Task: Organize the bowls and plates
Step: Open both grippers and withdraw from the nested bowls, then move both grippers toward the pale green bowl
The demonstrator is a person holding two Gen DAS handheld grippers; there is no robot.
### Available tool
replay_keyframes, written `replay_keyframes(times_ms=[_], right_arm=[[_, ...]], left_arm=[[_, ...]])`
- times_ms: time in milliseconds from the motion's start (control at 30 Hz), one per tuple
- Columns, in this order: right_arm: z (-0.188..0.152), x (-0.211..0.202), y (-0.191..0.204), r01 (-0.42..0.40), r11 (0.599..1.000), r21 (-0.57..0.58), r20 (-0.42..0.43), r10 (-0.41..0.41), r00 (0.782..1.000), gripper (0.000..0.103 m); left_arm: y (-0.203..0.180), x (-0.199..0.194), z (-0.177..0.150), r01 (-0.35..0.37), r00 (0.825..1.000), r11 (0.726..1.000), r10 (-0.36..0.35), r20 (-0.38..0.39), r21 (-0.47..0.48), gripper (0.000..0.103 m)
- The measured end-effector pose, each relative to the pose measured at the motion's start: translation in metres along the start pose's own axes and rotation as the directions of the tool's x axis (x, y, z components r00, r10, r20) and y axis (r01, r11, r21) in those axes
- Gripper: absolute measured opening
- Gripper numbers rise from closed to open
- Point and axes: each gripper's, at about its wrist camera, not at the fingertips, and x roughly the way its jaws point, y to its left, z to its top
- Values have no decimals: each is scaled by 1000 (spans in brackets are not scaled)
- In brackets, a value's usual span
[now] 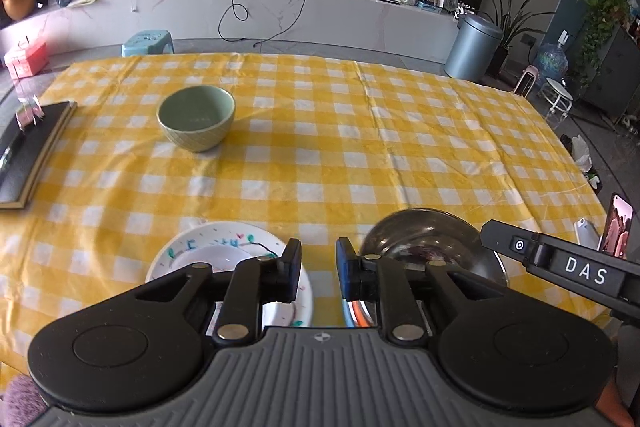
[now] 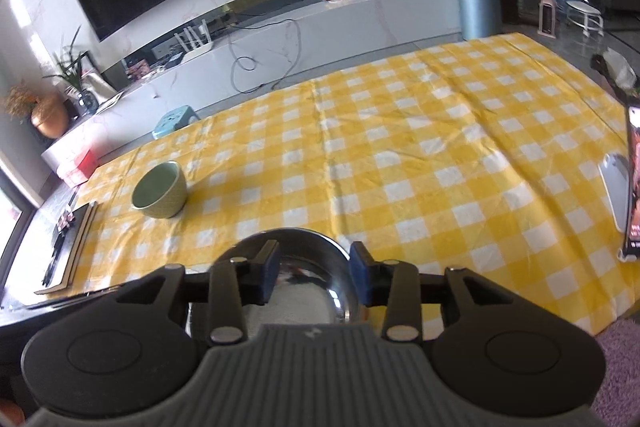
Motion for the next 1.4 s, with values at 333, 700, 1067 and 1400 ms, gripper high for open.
replay_keyframes(times_ms=[333, 700, 1067, 1400], right_arm=[[13, 9, 37, -93, 992, -87, -6, 93, 996, 55], [33, 51, 84, -135, 981, -137, -118, 119, 986, 64], [64, 114, 113, -136, 982, -134, -216, 105, 971, 64], [97, 168, 133, -128, 985, -113, -238, 98, 966, 53]], left_arm=[[30, -9, 22, -11, 999, 1000, 10, 46, 26, 25], [66, 11, 49, -10, 1000, 1000, 10, 6, 0, 42], [112, 47, 82, -53, 998, 993, 49, -37, -104, 48], [140, 83, 115, -52, 999, 986, 50, -16, -158, 48]])
